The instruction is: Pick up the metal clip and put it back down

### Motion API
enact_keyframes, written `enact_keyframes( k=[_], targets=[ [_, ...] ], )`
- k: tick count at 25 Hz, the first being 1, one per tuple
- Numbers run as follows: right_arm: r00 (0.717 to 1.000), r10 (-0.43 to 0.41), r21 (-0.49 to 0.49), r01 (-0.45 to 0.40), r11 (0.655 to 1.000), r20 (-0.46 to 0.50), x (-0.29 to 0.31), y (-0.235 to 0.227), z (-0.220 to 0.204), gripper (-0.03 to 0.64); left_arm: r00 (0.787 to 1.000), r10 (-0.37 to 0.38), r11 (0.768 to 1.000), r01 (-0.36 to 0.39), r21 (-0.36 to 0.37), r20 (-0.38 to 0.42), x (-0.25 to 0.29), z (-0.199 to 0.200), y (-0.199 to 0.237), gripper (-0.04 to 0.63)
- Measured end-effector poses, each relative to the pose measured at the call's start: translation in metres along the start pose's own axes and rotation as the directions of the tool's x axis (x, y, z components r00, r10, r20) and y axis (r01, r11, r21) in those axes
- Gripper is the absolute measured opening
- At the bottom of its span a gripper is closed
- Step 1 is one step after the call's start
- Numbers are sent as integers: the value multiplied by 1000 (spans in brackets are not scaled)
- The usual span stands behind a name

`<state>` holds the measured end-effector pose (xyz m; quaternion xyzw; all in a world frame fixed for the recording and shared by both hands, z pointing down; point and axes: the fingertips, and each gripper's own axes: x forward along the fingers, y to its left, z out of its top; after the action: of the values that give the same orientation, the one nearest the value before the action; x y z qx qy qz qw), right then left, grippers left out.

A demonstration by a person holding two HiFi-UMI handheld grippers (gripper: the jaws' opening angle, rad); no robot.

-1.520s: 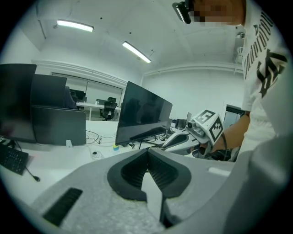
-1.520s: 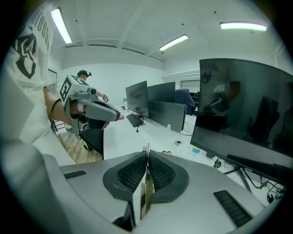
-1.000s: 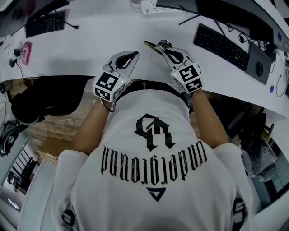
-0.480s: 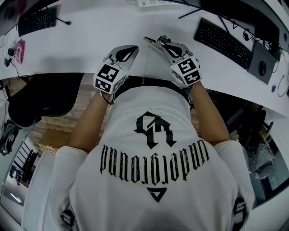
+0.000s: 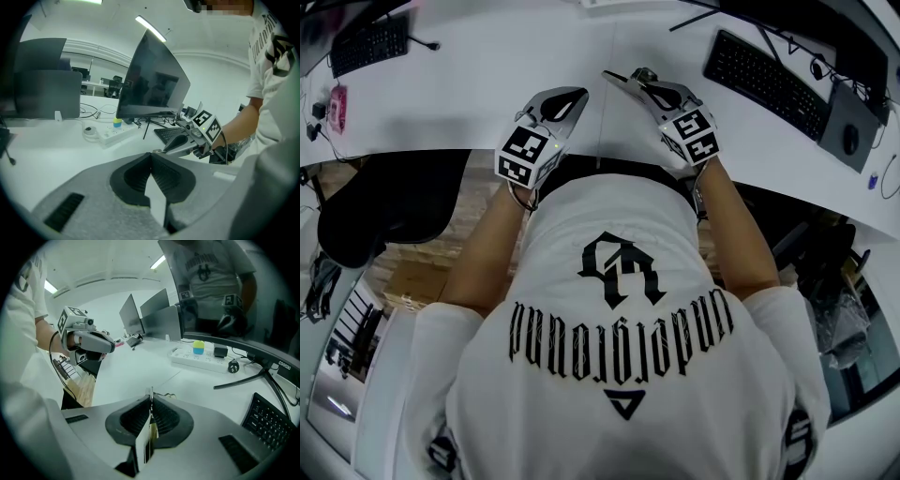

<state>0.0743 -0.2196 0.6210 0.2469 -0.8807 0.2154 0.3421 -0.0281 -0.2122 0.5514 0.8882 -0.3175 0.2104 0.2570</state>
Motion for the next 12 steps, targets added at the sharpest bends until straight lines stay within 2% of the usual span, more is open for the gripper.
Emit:
enact_keyframes(
  k=[12],
  targets=[
    [999, -4, 2, 4, 1000, -34, 12, -13, -17, 26, 1000, 3, 1000, -3, -3, -18, 4, -5, 0, 12]
  ],
)
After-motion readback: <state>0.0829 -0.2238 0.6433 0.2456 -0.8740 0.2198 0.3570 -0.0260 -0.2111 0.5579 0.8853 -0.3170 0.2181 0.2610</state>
